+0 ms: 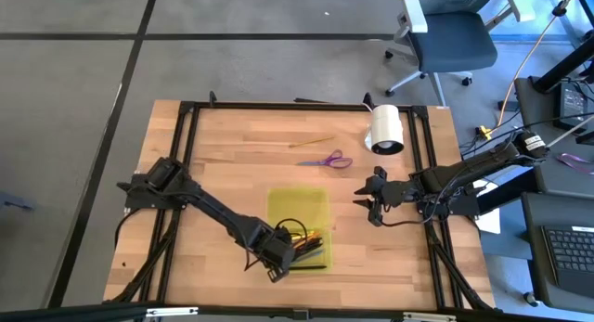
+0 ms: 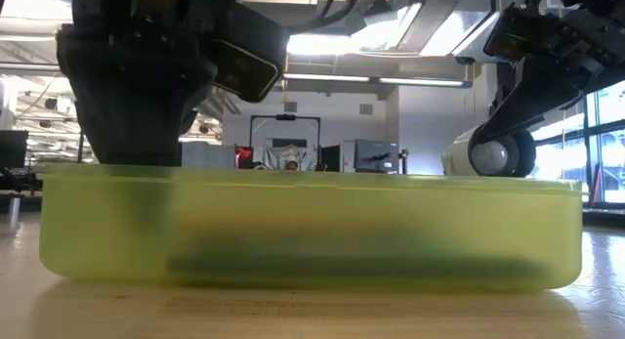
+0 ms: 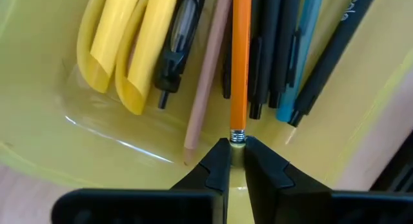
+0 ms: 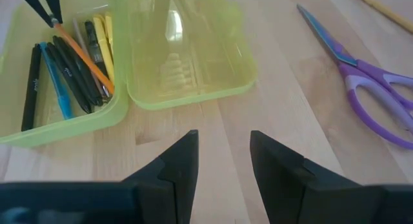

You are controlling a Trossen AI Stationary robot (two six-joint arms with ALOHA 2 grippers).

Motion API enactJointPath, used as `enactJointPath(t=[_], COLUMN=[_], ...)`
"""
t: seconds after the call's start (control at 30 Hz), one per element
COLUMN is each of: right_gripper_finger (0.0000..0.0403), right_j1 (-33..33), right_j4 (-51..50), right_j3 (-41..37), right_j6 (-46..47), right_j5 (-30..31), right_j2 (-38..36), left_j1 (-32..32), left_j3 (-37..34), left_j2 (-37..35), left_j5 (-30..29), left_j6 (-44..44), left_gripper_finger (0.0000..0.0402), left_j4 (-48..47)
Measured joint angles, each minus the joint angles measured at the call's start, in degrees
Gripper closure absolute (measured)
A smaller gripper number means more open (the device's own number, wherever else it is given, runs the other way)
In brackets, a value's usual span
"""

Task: Pick & place school supplies into a supply box
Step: Put the orange pencil into the yellow supply box, then put the purple scissors into the yellow supply box

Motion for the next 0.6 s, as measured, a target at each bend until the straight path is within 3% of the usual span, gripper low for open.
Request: enactJointPath(t=[0.2,0.37,0.6], right_gripper_finger=[0.0259,0.0259,0.0259], right_j1=[0.0,0.0,0.0], right_j4=[0.0,1.1,2.8], right_j3=[0.0,0.0,0.0], right_j6=[0.0,0.0,-0.2], right_j5=[0.0,0.0,0.0], right_j2=[0.0,0.0,0.0], left_j1=[0.3,2.0,5.2], left_j3=[0.0,0.0,0.1], left_j2=[0.0,-0.6,-5.2], left_j5=[0.1,3.8,6.7], left_j6=[1.2,2.8,7.9], left_gripper_finger=[0.0347,0.032,0.0307], left_j4=[-0.2,-0.9,-1.1])
